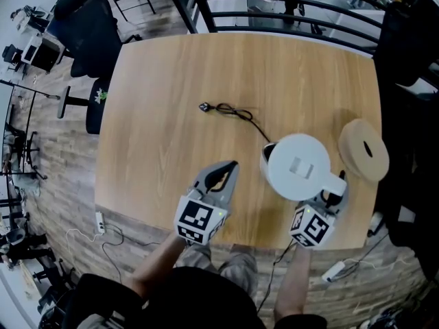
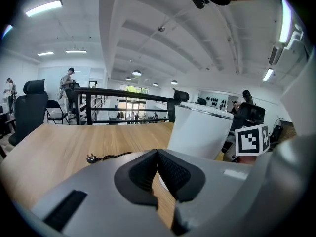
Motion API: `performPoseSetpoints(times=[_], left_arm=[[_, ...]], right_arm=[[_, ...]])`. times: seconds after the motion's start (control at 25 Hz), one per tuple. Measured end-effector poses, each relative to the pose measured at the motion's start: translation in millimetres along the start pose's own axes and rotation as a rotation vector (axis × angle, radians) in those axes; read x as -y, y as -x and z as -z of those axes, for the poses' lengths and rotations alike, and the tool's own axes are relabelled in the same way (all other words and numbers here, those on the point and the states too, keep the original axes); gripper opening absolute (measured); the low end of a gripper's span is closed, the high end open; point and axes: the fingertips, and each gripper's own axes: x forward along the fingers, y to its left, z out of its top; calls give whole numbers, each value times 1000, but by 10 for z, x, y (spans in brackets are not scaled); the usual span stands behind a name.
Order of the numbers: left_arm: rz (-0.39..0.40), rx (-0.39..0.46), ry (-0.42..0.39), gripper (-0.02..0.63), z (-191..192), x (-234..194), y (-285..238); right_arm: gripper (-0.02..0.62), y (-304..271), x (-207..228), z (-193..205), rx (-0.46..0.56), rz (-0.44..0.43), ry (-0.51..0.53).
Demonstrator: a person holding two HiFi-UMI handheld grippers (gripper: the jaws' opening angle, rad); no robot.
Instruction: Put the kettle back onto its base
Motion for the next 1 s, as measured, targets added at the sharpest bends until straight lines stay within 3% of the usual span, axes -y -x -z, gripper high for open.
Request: performPoseSetpoints(times=[0.48,1.0], left_arm=[[26,9,-13,-2,-22,31,103],[96,88,-66,-2,-388,268,442]], right_arm=[[167,162,-37,66,-24,3,7],[166,678,-52,-322,-2,24,11]])
